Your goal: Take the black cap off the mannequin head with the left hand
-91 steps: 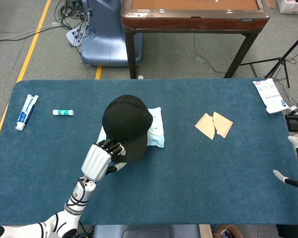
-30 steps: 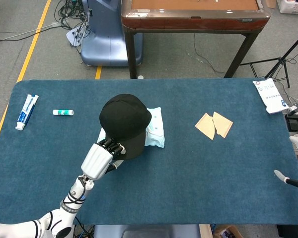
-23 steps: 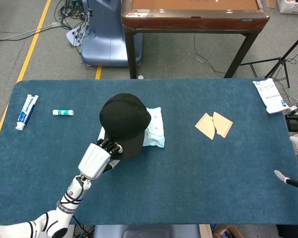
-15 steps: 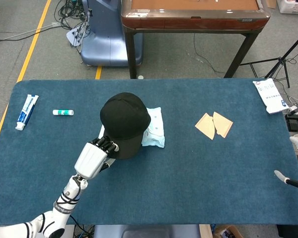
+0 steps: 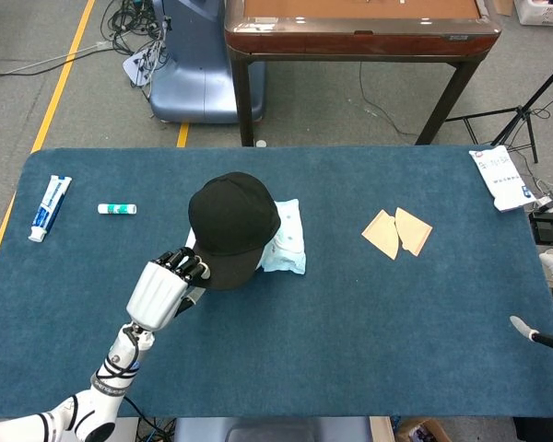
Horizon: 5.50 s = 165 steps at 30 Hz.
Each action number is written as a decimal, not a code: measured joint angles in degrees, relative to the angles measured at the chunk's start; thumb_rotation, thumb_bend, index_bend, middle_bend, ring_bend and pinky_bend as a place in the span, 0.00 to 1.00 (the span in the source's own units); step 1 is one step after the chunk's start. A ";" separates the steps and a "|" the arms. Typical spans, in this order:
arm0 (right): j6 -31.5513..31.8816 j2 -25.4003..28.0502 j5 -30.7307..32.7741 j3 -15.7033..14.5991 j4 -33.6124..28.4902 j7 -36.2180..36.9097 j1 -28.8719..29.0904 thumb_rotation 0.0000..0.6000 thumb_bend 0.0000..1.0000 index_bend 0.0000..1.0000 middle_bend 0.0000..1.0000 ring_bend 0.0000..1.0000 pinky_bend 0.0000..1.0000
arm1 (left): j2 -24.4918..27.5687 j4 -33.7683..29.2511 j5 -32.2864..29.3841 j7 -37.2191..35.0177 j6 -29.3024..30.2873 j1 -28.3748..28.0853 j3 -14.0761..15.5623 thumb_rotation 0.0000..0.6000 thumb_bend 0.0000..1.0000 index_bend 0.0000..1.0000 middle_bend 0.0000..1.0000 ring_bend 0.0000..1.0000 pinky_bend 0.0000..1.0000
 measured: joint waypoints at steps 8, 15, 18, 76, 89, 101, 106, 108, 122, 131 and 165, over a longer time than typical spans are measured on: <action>0.13 0.03 -0.04 0.02 0.00 0.13 -0.08 1.00 0.00 0.13 0.16 0.08 0.16 | 1.95 -1.72 0.31 1.15 0.40 -0.02 -1.01 1.00 0.50 0.57 0.60 0.37 0.61; 0.16 0.03 0.01 0.06 0.05 0.28 -0.12 1.00 0.00 0.13 0.16 0.08 0.16 | 3.35 -3.14 0.18 1.52 1.11 -0.34 -2.92 1.00 0.50 0.57 0.60 0.37 0.61; 0.16 0.03 0.00 0.06 0.04 0.26 -0.13 1.00 0.00 0.13 0.16 0.08 0.16 | 3.99 -3.83 -0.25 1.61 1.09 -0.56 -3.70 1.00 0.50 0.57 0.60 0.37 0.61; 0.33 0.21 -0.26 0.04 0.26 1.16 -0.29 1.00 0.00 0.13 0.16 0.08 0.16 | 7.60 -4.18 -13.43 9.53 -5.65 -10.59 -15.63 1.00 0.49 0.59 0.62 0.38 0.61; 0.24 0.22 -0.41 -0.03 0.27 1.16 -0.25 1.00 0.00 0.13 0.16 0.08 0.16 | 8.46 -0.17 -19.50 10.45 -6.06 -11.53 -17.75 1.00 0.49 0.59 0.62 0.37 0.61; 0.01 0.03 -0.35 -0.07 0.06 0.38 -0.09 1.00 0.00 0.13 0.16 0.08 0.16 | 11.27 6.51 -22.76 6.55 -4.42 -8.87 -17.46 1.00 0.50 0.59 0.62 0.38 0.61; -0.12 -0.06 -0.31 -0.07 -0.01 -0.02 0.00 1.00 0.00 0.13 0.16 0.08 0.16 | 12.04 11.54 -23.31 4.60 -4.38 -7.32 -15.90 1.00 0.50 0.59 0.62 0.38 0.61; -0.11 -0.10 -0.30 -0.07 -0.05 -0.15 0.01 1.00 0.00 0.13 0.16 0.08 0.16 | 12.18 13.99 -23.31 3.44 -4.50 -6.52 -14.72 1.00 0.50 0.59 0.62 0.38 0.61; -0.22 -0.27 -0.28 -0.16 -0.29 -0.93 0.08 1.00 0.00 0.13 0.16 0.08 0.16 | 12.88 20.29 -15.69 2.46 -1.09 2.45 -0.64 1.00 0.48 0.58 0.60 0.38 0.61; -0.35 -0.37 -0.57 -0.33 -0.47 -1.54 0.20 1.00 0.00 0.13 0.16 0.08 0.16 | 18.38 6.48 -14.83 12.16 -0.70 9.17 5.98 1.00 0.38 0.47 0.50 0.33 0.61; -1.76 -1.06 -0.26 -0.55 -0.93 -4.60 1.04 1.00 0.00 0.13 0.17 0.09 0.16 | 32.56 -21.41 -17.85 11.73 -1.82 20.13 12.04 1.00 0.07 0.36 0.53 0.35 0.59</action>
